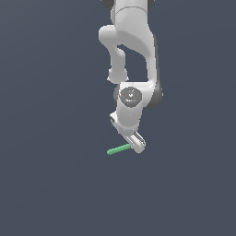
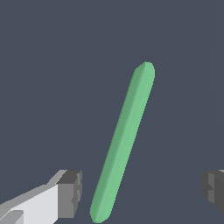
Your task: Pick up the object and move it to a goal position.
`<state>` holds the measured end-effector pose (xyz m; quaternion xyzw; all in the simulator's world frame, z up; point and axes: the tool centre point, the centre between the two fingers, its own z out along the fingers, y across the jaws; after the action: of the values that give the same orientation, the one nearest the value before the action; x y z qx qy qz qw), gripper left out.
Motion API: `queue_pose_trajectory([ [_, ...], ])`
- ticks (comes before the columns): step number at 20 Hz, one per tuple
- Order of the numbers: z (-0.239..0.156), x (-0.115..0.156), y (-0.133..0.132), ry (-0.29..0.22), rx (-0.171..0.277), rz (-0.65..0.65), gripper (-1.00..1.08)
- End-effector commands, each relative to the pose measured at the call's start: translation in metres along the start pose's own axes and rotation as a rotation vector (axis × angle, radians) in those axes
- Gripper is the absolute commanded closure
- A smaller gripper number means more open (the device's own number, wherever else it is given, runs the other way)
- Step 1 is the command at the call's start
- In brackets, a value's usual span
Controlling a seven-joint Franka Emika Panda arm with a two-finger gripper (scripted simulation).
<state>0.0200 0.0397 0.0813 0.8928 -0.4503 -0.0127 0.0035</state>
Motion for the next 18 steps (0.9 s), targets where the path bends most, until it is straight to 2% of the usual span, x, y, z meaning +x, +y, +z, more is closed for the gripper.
queue_pose_trajectory([
  [1,0.004,0.002,-0.002,0.004,0.004,0.072,-0.92],
  [9,0.014,0.007,-0.005,0.012,0.015,0.237,-0.92],
  [18,0.018,0.009,-0.007,0.017,0.02,0.31,-0.92],
])
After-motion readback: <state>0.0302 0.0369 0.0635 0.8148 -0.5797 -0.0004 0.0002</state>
